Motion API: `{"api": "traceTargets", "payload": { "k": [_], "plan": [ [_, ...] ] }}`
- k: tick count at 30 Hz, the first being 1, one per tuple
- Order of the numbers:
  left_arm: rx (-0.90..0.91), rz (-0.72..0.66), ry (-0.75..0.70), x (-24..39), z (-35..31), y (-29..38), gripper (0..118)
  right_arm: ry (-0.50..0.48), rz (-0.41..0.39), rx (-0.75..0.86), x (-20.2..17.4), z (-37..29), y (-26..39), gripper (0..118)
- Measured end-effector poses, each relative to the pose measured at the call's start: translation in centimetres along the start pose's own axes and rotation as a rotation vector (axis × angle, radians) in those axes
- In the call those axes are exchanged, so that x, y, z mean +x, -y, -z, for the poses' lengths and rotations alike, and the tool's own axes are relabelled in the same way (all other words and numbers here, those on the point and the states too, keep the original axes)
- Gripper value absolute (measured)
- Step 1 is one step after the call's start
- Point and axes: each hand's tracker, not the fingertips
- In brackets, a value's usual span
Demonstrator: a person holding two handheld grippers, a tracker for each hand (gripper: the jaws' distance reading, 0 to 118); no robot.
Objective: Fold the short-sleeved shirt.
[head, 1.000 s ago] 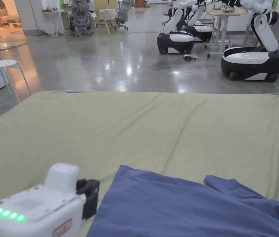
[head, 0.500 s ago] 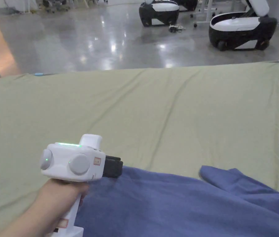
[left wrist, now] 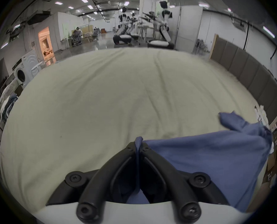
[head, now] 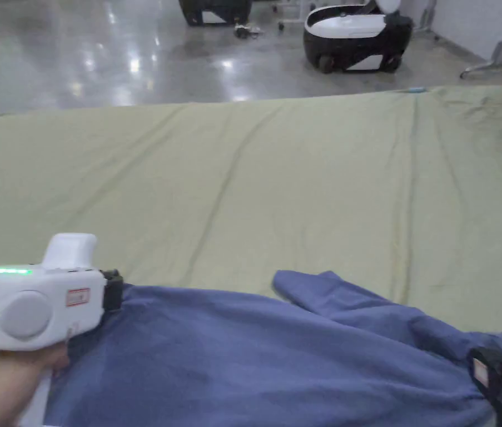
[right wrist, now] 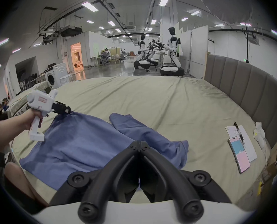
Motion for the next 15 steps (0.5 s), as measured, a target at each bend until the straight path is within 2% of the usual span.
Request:
{"api": "traceTargets", "payload": {
  "k": [6,7,8,9,10,11,13,15],
  "plan": [
    [0.165,-0.011,0.014,1.7,-7.3,-0.4,1,0.064,0.02,-0.018,2.5,0.2,-1.0,0],
    [0.183,-0.015,0.022,2.3,-8.6,-0.5,1,0.068,0.026,-0.042,3.2,0.6,-1.2,6],
    [0.197,-0.017,0.03,2.5,-9.7,-0.5,1,0.064,0.043,-0.054,3.9,1.0,-1.3,24],
    [0.21,-0.021,0.034,2.7,-10.9,-0.5,1,0.058,0.068,-0.063,4.8,1.6,-1.4,53],
    [0.218,-0.025,0.042,2.7,-11.9,-0.6,1,0.056,0.102,-0.091,5.9,2.5,-1.4,98],
    [0.23,-0.031,0.045,2.5,-12.5,-0.7,1,0.054,0.129,-0.128,6.7,3.5,-1.4,116],
    [0.242,-0.035,0.055,2.6,-14.3,-0.7,1,0.059,0.164,-0.178,8.9,5.9,-1.1,117],
    [0.261,-0.031,0.05,2.4,-15.4,-0.6,1,0.097,0.276,-0.271,10.4,8.1,-0.7,116]
  ]
}}
